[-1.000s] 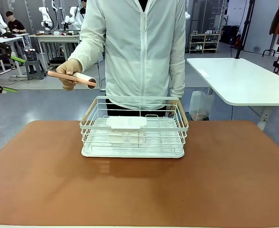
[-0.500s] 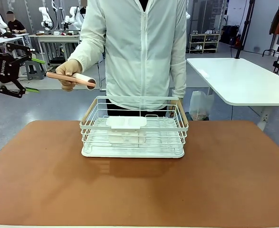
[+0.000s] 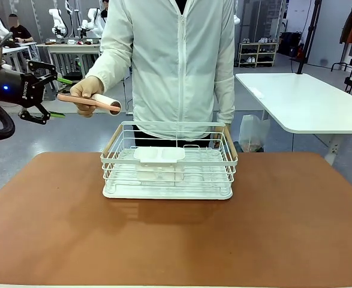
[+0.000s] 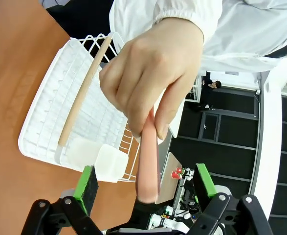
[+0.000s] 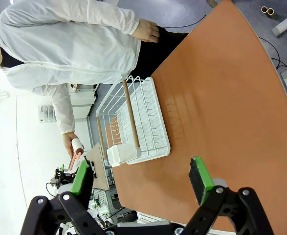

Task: Clean the table.
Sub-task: Pick up the Lint Roller when the human hands it over.

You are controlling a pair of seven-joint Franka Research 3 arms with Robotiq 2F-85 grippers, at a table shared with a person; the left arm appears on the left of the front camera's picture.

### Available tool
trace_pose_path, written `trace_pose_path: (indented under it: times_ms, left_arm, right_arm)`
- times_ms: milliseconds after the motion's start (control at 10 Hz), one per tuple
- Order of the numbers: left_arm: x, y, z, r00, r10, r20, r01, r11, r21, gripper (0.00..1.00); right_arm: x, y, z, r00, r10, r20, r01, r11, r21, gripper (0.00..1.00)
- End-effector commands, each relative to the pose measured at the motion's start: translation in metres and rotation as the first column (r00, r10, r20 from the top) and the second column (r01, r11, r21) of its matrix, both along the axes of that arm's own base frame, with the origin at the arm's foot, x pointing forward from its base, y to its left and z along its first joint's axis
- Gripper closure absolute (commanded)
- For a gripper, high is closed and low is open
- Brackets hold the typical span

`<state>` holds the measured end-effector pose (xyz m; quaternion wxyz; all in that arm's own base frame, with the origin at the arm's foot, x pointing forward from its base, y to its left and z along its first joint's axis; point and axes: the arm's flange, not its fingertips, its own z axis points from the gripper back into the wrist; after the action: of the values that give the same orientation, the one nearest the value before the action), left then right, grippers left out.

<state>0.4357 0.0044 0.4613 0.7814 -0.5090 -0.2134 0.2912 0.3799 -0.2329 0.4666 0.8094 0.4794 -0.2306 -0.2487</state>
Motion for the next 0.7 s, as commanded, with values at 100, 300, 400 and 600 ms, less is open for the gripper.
trace_pose_path:
  times_ms: [100,300,400,600]
  left_arm:
    - [0.019,-0.008,-0.008,0.998,0.039,0.044,-0.040,0.999,0.002,0.00]
    - [0.023,-0.012,-0.016,0.999,0.043,0.024,-0.043,0.999,0.009,0.00]
    - [0.024,-0.013,-0.017,0.999,0.047,0.024,-0.048,0.999,0.009,0.00]
    - [0.025,-0.013,-0.018,0.998,0.059,0.034,-0.060,0.998,0.009,0.19]
  right_arm:
    - [-0.001,0.002,0.000,1.000,0.006,0.020,-0.006,1.000,0.006,0.00]
    - [-0.001,0.002,0.000,1.000,0.006,0.020,-0.006,1.000,0.006,0.00]
    - [-0.001,0.002,0.000,1.000,0.006,0.020,-0.006,1.000,0.006,0.00]
    - [-0.001,0.002,0.000,1.000,0.006,0.020,-0.006,1.000,0.006,0.00]
